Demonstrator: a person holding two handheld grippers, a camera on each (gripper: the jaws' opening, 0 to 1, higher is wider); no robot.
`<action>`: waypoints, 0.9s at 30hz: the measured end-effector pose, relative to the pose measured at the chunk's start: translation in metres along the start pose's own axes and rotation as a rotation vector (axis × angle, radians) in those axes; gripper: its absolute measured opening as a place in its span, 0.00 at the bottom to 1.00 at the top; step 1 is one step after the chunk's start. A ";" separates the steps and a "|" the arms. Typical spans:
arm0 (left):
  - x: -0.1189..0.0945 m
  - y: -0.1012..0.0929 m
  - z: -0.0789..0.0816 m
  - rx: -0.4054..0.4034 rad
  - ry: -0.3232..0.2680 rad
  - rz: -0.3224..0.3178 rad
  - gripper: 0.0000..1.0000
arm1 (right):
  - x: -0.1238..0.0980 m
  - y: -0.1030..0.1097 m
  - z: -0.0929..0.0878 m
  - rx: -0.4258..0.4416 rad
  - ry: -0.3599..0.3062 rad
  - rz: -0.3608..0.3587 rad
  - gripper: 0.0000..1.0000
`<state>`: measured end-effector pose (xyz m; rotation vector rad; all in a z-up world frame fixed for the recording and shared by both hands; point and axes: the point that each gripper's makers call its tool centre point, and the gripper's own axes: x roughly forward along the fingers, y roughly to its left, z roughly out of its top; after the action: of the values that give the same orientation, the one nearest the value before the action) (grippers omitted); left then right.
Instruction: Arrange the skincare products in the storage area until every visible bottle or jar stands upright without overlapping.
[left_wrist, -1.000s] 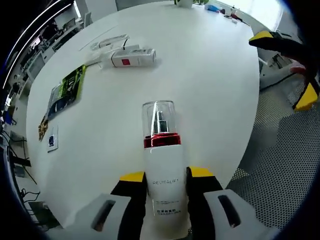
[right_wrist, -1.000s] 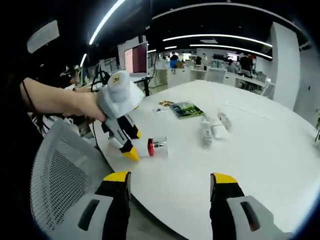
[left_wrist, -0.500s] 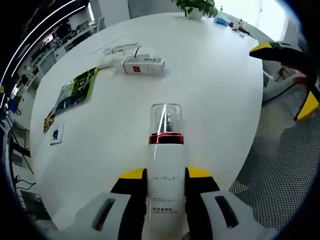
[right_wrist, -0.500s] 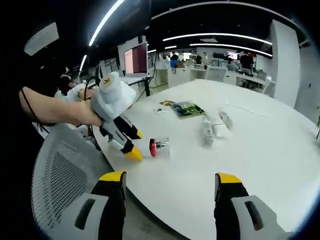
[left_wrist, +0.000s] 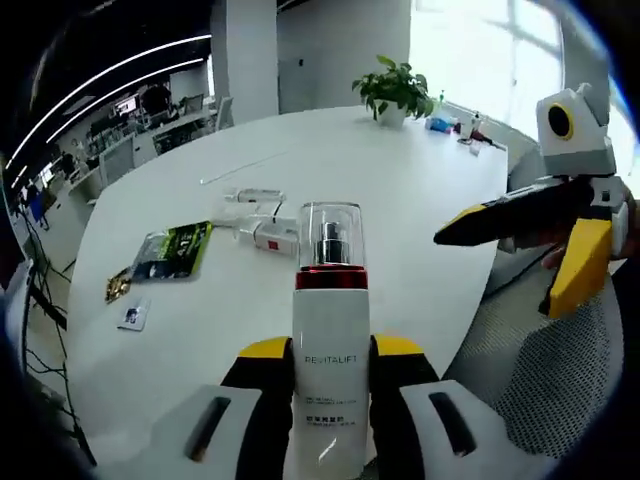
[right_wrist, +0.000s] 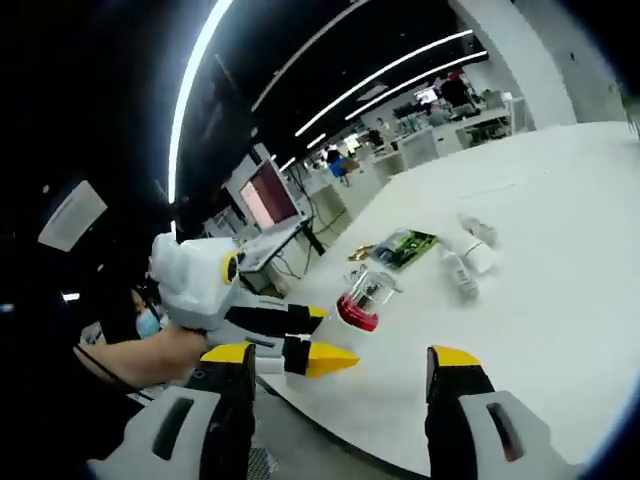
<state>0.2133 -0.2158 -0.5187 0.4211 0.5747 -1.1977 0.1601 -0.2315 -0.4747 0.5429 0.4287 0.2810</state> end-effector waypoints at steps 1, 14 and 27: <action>-0.003 -0.001 0.008 0.008 -0.033 0.014 0.28 | 0.005 0.005 0.006 0.037 -0.022 0.010 0.73; -0.023 -0.028 0.053 0.115 -0.188 0.024 0.28 | 0.022 0.005 0.042 0.169 -0.146 0.005 0.61; -0.029 -0.033 0.060 0.081 -0.231 -0.002 0.29 | 0.023 0.008 0.041 0.121 -0.146 0.026 0.39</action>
<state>0.1865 -0.2399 -0.4541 0.3450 0.3286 -1.2548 0.1985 -0.2341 -0.4455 0.6829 0.2988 0.2392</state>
